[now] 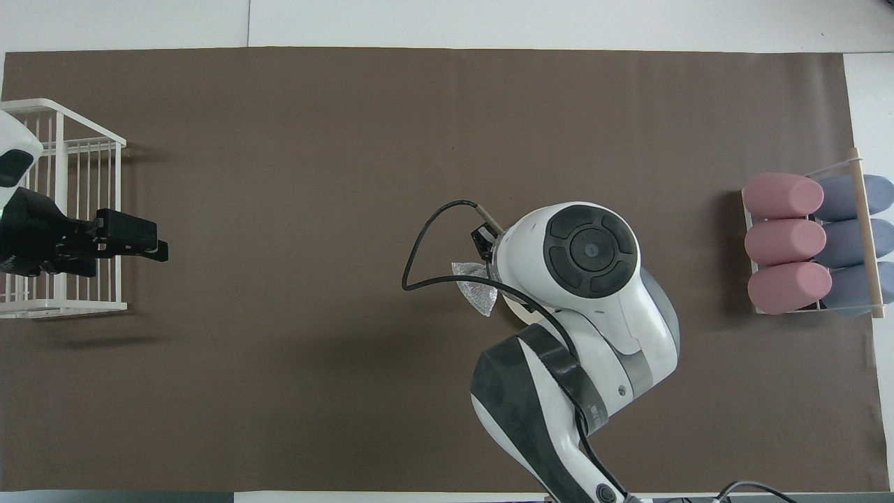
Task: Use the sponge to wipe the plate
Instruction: 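Lift the scrubber off the plate with the right gripper while the left gripper reaches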
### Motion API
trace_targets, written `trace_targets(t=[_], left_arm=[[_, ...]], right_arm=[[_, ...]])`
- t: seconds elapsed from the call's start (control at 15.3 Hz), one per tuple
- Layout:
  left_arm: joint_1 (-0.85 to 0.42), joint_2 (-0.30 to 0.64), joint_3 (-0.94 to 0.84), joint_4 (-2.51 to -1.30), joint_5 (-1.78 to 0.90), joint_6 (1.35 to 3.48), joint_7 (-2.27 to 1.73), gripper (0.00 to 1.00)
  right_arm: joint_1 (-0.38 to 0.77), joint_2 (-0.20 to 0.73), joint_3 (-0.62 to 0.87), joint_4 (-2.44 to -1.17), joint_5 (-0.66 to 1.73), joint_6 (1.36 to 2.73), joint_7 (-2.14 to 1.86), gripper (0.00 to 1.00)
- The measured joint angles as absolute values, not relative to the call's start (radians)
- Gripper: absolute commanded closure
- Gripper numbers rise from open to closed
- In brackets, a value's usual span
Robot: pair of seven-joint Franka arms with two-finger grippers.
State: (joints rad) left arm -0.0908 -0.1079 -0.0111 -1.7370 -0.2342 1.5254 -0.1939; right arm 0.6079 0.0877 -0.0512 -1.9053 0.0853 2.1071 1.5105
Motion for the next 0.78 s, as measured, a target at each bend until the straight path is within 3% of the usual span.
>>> trace_targets(t=[0.46,0.78], left_arm=[[0.035,-0.227,-0.009,-2.033,-0.659,1.644,-0.013,0.00],[0.035,-0.243,-0.014,-2.192,-0.953,1.693,0.173,0.00]], right_arm=[[0.687,0.107,-0.049,-1.752,0.133,2.054,1.861,1.00],[0.724,0.156,-0.049,-1.593,0.133,1.890,1.961,1.00]])
